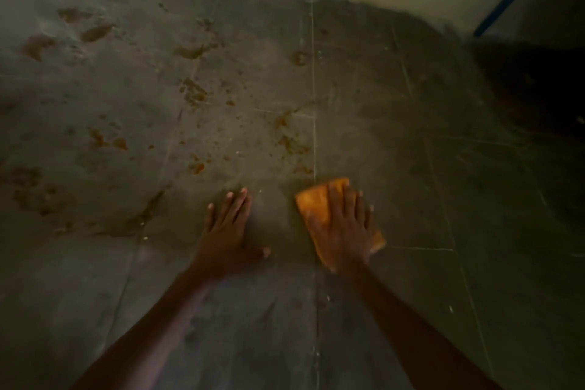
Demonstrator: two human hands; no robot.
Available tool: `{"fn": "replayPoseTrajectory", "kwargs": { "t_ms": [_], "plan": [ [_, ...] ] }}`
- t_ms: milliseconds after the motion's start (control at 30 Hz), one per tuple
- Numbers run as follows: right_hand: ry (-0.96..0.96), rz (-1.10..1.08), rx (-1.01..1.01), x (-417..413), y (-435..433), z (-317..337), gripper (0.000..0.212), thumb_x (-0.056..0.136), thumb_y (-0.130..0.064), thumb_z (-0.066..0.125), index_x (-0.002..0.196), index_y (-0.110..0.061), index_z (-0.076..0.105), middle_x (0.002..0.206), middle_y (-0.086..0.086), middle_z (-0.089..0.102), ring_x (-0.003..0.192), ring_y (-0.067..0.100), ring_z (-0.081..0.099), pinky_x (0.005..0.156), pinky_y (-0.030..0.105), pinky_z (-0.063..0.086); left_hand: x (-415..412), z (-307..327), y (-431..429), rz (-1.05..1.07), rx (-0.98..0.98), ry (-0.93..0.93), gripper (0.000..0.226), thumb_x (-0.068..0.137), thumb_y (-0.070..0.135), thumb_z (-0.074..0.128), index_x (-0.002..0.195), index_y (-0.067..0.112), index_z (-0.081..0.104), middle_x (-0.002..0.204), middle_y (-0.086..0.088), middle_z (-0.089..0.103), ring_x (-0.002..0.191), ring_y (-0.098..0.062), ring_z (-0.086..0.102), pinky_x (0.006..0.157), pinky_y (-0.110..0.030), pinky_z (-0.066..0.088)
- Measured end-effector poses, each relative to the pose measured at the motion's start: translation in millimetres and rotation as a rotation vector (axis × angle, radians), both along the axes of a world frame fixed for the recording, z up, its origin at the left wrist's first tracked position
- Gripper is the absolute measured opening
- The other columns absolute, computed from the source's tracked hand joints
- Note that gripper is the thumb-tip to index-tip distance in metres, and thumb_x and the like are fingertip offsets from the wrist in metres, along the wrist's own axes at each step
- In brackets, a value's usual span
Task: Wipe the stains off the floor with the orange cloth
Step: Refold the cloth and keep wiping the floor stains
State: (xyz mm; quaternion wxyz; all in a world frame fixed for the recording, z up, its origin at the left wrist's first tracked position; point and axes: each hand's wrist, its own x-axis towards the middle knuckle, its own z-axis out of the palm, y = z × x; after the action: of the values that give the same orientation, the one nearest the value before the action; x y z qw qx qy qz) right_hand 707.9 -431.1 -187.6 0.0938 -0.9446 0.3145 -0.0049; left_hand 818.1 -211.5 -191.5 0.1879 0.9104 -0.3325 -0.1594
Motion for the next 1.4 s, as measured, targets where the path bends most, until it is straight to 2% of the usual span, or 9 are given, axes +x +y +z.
{"fn": "replayPoseTrajectory", "kwargs": {
  "t_ms": [200, 300, 500, 733, 933, 1067, 1167, 1267, 1400],
  "plan": [
    [-0.029, -0.073, 0.051, 196.0, -89.1, 1.5, 0.083, 0.089, -0.075, 0.024, 0.157, -0.028, 0.022, 0.166, 0.01, 0.018, 0.151, 0.039, 0.016, 0.122, 0.059, 0.008, -4.6, 2.7, 5.9, -0.01, 0.015, 0.021, 0.117, 0.065, 0.089, 0.037, 0.153, 0.026, -0.009, 0.159, 0.015, -0.021, 0.146, -0.009, -0.025, 0.119, -0.042, -0.014],
    [-0.023, 0.003, 0.021, 174.1, -74.2, -1.3, 0.08, 0.093, -0.072, 0.023, 0.159, -0.027, 0.014, 0.168, 0.008, 0.011, 0.152, 0.038, 0.01, 0.122, 0.058, 0.007, -3.2, 12.1, 2.3, -0.001, 0.04, 0.057, 0.117, 0.064, 0.084, 0.044, 0.152, 0.029, -0.011, 0.158, 0.017, -0.023, 0.146, -0.009, -0.025, 0.12, -0.042, -0.011],
    [-0.039, 0.064, 0.06, -24.8, -10.8, 9.7, 0.078, 0.091, -0.072, 0.032, 0.158, -0.034, 0.019, 0.168, 0.001, 0.014, 0.154, 0.031, 0.011, 0.124, 0.053, 0.009, -4.4, 40.6, -41.1, 0.086, 0.052, 0.163, 0.126, 0.053, 0.038, 0.081, 0.153, 0.011, 0.008, 0.159, 0.004, -0.003, 0.15, -0.02, 0.0, 0.119, -0.038, -0.003],
    [-0.035, -0.483, 0.026, 143.4, -160.4, 0.6, 0.084, 0.091, -0.069, 0.026, 0.157, -0.016, 0.022, 0.162, 0.022, 0.022, 0.148, 0.047, 0.02, 0.119, 0.062, 0.014, 5.6, 45.5, -68.5, 0.08, 0.123, 0.085, 0.13, 0.063, 0.039, 0.084, 0.154, 0.016, -0.007, 0.163, 0.004, -0.007, 0.151, -0.018, 0.002, 0.12, -0.034, 0.016],
    [-0.04, 0.213, 0.045, 45.5, -63.0, 1.9, 0.076, 0.092, -0.072, 0.027, 0.158, -0.04, 0.006, 0.169, -0.005, 0.004, 0.154, 0.024, 0.006, 0.124, 0.049, 0.006, 11.9, 42.3, -67.2, 0.019, 0.128, 0.144, 0.129, 0.059, 0.037, 0.083, 0.154, 0.017, -0.002, 0.151, 0.013, -0.027, 0.144, -0.01, -0.017, 0.119, -0.029, 0.0],
    [-0.001, -0.268, -0.097, 30.9, -165.4, -9.1, 0.085, 0.086, -0.073, 0.02, 0.155, -0.026, 0.03, 0.162, 0.013, 0.029, 0.149, 0.04, 0.023, 0.12, 0.061, 0.013, 28.6, 50.5, -87.4, 0.05, 0.105, 0.155, 0.12, 0.066, 0.039, 0.082, 0.155, 0.02, 0.005, 0.163, 0.008, -0.002, 0.15, -0.015, 0.004, 0.118, -0.028, 0.018],
    [-0.056, -0.624, 0.074, 112.4, -229.2, -2.8, 0.097, 0.082, -0.076, 0.011, 0.157, -0.015, 0.022, 0.163, 0.022, 0.021, 0.149, 0.047, 0.015, 0.118, 0.066, 0.01, 23.4, 47.5, -98.0, 0.063, 0.11, 0.077, 0.114, 0.069, 0.031, 0.082, 0.155, 0.023, 0.008, 0.163, 0.01, 0.004, 0.15, -0.016, 0.006, 0.116, -0.028, 0.024],
    [-0.04, -0.37, -0.026, 160.4, -186.9, -4.1, 0.088, 0.088, -0.074, 0.019, 0.157, -0.018, 0.02, 0.162, 0.023, 0.022, 0.147, 0.048, 0.02, 0.119, 0.064, 0.013, 21.9, 48.5, -102.4, 0.065, 0.184, 0.07, 0.11, 0.072, 0.023, 0.08, 0.155, 0.018, 0.008, 0.164, 0.006, 0.003, 0.151, -0.021, 0.007, 0.116, -0.03, 0.026],
    [-0.046, 0.173, 0.018, 70.0, -88.6, 6.1, 0.076, 0.092, -0.075, 0.025, 0.157, -0.04, 0.012, 0.168, -0.004, 0.01, 0.154, 0.027, 0.008, 0.124, 0.049, -0.004, 31.2, 57.3, -105.4, 0.023, 0.198, 0.096, 0.1, 0.075, 0.022, 0.074, 0.154, 0.014, 0.014, 0.163, 0.003, -0.003, 0.151, -0.026, 0.003, 0.119, -0.033, 0.024]
  ]
}}
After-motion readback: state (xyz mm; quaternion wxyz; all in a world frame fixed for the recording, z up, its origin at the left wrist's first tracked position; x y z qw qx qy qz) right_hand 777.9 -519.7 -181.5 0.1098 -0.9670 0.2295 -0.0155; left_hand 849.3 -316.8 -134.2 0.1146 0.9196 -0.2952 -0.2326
